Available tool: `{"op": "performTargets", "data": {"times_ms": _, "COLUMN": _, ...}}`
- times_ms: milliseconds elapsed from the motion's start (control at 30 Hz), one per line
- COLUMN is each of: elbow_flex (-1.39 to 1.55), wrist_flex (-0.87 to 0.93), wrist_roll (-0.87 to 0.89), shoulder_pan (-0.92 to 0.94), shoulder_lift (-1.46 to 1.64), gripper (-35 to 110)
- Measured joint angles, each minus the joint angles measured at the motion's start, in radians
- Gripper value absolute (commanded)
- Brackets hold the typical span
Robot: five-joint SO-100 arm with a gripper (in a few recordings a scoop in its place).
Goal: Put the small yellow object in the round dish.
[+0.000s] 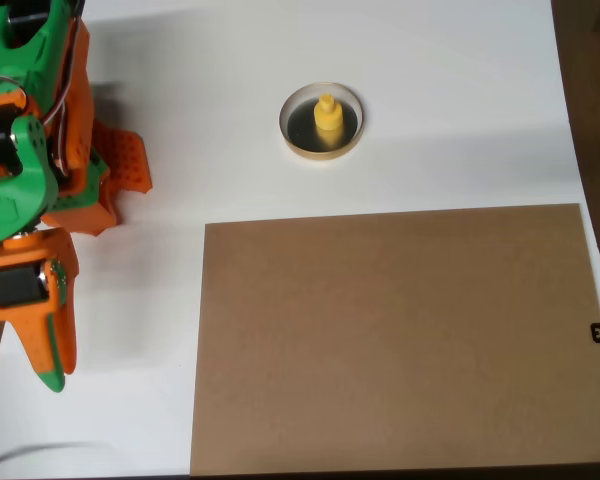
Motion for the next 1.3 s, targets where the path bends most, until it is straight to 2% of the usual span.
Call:
{"op": "performTargets", "data": {"times_ms": 200, "elbow_flex": 0.008, "wrist_flex": -0.032, "wrist_roll": -0.009, "shoulder_pan": 0.000, "shoulder_lift": 0.000, "gripper": 3}}
{"op": "performTargets", "data": {"times_ms": 433, "elbow_flex": 0.041, "wrist_flex": -0.110, "wrist_roll": -0.098, "shoulder_pan": 0.002, "shoulder_lift": 0.000, "gripper": 0}}
{"op": "performTargets", "data": {"times_ms": 733, "elbow_flex": 0.044, "wrist_flex": -0.173, "wrist_roll": 0.018, "shoulder_pan": 0.067, "shoulder_lift": 0.000, "gripper": 0}}
{"op": "performTargets", "data": {"times_ms": 1300, "elbow_flex": 0.044, "wrist_flex": -0.176, "wrist_roll": -0.012, "shoulder_pan": 0.037, "shoulder_lift": 0.000, "gripper": 0}}
